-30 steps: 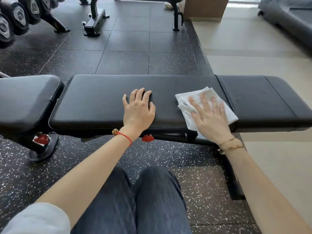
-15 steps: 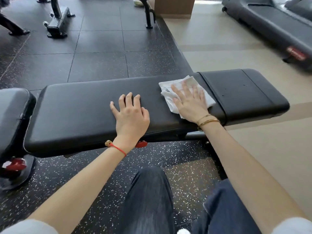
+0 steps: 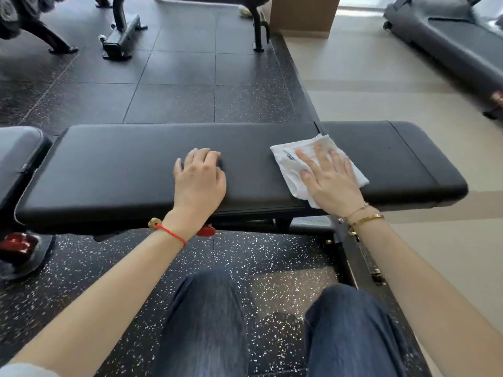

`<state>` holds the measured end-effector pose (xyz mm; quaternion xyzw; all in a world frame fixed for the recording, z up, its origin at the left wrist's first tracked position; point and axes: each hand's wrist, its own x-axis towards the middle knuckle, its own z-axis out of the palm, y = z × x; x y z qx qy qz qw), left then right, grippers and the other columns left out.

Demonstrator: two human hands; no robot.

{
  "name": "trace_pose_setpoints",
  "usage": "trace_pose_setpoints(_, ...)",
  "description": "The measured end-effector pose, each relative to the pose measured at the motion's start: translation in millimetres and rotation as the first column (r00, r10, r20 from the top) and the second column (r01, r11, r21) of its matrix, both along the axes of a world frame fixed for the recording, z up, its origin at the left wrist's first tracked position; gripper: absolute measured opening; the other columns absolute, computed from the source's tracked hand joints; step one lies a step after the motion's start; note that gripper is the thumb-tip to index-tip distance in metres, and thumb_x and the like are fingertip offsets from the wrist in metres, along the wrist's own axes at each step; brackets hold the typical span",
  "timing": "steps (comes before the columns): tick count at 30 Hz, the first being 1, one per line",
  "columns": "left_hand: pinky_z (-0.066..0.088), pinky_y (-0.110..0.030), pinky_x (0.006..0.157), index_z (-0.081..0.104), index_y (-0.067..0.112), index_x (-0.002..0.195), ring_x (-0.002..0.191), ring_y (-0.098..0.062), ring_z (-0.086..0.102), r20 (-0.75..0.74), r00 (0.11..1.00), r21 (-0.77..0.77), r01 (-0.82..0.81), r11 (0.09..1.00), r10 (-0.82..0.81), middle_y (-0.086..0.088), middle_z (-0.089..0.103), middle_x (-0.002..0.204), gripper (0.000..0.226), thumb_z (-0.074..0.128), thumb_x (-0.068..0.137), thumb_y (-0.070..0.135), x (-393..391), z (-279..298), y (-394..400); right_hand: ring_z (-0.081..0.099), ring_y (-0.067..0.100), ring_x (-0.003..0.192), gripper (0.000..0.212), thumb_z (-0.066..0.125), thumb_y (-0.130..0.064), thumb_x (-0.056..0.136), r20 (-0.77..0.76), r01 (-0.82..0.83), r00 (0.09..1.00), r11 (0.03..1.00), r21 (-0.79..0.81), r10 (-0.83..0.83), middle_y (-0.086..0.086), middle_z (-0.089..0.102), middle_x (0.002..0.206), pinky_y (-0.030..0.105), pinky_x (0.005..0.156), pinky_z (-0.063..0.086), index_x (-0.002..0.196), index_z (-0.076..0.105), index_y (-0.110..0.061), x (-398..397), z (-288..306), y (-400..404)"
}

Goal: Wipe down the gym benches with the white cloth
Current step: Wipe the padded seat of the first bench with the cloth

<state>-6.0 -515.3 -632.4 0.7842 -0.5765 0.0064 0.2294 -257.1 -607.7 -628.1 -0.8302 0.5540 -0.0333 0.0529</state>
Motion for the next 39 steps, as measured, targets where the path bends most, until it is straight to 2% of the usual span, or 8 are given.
trace_pose_setpoints(5,0.027,-0.043,0.115,0.052,0.014,0.137,0.137,-0.020,0.040,-0.069,0.995,-0.050,0.067,0.997,-0.070,-0.003,0.051,0.143,0.042,0.043,0.097,0.021,-76,8,-33,-0.007,0.028,0.150,0.049,0.019,-0.044,0.104,0.023,-0.007,1.000,0.994,0.106,0.005,0.004,-0.004,0.165,0.048,0.120,-0.008,0.152,0.012,-0.047,-11,12,-60)
trace_pose_setpoints(10,0.008,-0.060,0.119,0.034,0.020,0.148,0.148,-0.023,0.018,-0.073,0.997,0.084,-0.012,0.996,0.018,-0.004,0.029,0.158,0.048,0.035,0.101,0.028,-136,-2,-69,-0.009,0.027,0.150,0.050,0.021,-0.044,0.104,0.044,-0.163,0.986,0.985,0.058,0.161,0.002,-0.006,0.165,0.047,0.120,-0.008,0.152,0.009,-0.047,-46,9,-37)
trace_pose_setpoints(14,0.005,-0.070,0.114,0.037,0.023,0.146,0.147,-0.028,0.017,0.001,0.993,0.137,-0.115,0.984,0.116,-0.004,0.030,0.156,0.046,0.032,0.100,0.029,-155,-9,-81,-0.008,0.024,0.150,0.050,0.021,-0.042,0.104,0.081,-0.238,0.969,0.970,0.050,0.234,0.000,-0.007,0.164,0.045,0.121,-0.007,0.152,0.008,-0.049,-92,6,-29)
trace_pose_setpoints(21,0.009,-0.064,0.117,0.048,0.026,0.137,0.142,-0.024,0.029,0.002,0.987,0.034,-0.163,0.986,0.163,0.000,0.042,0.148,0.045,0.040,0.093,0.029,-156,-11,-82,-0.008,0.032,0.150,0.051,0.020,-0.046,0.103,0.022,-0.104,0.995,0.985,0.139,0.102,0.004,-0.002,0.165,0.050,0.119,-0.009,0.153,0.010,-0.045,-60,13,-131)
trace_pose_setpoints(25,0.013,-0.057,0.119,0.051,0.026,0.136,0.141,-0.022,0.032,0.008,0.985,-0.004,-0.171,0.985,0.171,0.001,0.046,0.146,0.044,0.044,0.092,0.029,-155,-12,-82,-0.008,0.032,0.150,0.052,0.019,-0.049,0.102,0.024,-0.260,0.966,0.962,0.079,0.259,0.000,-0.001,0.165,0.051,0.119,-0.009,0.153,0.008,-0.046,-45,4,-105)
trace_pose_setpoints(29,0.014,-0.055,0.119,0.051,0.028,0.137,0.140,-0.020,0.033,0.009,0.985,-0.025,-0.170,0.985,0.170,0.002,0.047,0.146,0.043,0.046,0.094,0.030,-154,-12,-80,-0.008,0.026,0.150,0.053,0.019,-0.047,0.102,0.086,-0.397,0.915,0.917,0.025,0.394,-0.003,0.000,0.165,0.048,0.120,-0.006,0.153,0.006,-0.047,-92,-2,-75)
trace_pose_setpoints(34,0.013,-0.054,0.120,0.048,0.028,0.141,0.143,-0.020,0.030,0.031,0.985,-0.006,-0.169,0.986,0.169,0.001,0.044,0.150,0.044,0.043,0.097,0.031,-155,-13,-78,-0.003,0.027,0.150,0.051,0.019,-0.044,0.103,0.033,-0.244,0.970,0.969,0.028,0.243,0.000,0.001,0.165,0.047,0.120,-0.004,0.153,0.008,-0.046,-129,0,-115)
trace_pose_setpoints(39,0.012,-0.053,0.121,0.046,0.025,0.143,0.145,-0.023,0.028,0.057,0.984,0.009,-0.167,0.986,0.166,-0.002,0.042,0.152,0.046,0.041,0.098,0.029,-157,-16,-81,-0.005,0.034,0.150,0.052,0.020,-0.045,0.103,0.005,-0.138,0.990,0.987,0.078,0.138,0.000,0.003,0.165,0.051,0.119,-0.006,0.154,0.011,-0.042,-85,7,-141)
